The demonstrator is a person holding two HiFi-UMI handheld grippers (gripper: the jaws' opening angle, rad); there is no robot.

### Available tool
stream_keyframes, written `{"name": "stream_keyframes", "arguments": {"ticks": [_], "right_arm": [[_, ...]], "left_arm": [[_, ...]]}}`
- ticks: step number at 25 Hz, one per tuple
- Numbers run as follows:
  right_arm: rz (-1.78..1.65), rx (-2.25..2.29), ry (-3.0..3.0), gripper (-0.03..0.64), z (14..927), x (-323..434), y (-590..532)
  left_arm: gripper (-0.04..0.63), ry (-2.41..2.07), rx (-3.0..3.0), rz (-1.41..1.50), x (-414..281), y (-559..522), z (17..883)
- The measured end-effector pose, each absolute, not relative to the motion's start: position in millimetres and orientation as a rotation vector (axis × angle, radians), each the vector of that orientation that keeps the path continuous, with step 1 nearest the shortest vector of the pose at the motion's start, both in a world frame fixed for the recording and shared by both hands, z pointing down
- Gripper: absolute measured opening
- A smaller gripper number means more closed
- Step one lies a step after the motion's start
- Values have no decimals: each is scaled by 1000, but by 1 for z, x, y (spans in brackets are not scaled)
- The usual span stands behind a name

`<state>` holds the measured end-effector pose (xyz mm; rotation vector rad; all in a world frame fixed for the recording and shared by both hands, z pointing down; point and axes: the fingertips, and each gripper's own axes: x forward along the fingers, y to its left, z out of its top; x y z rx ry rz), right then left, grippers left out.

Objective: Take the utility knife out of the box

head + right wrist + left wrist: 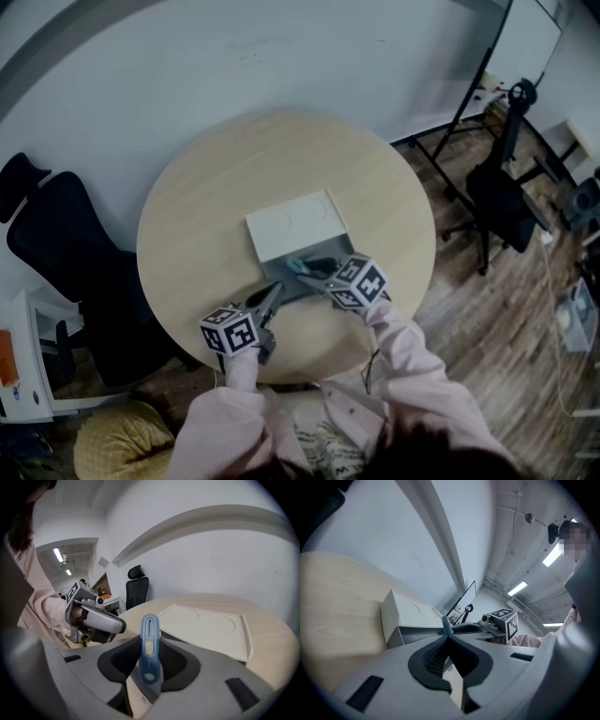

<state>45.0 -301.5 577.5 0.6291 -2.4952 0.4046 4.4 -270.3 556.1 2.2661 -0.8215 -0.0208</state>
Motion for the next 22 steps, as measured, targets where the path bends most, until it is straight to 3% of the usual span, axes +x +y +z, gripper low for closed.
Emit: {"name": "stream_keyframes", "arguments": {"ticks": [22], "right_arm": [[590,930,-2756,141,522,64,-286]], "left_arm": [[0,-830,2407,-70,9,-262,521]]}}
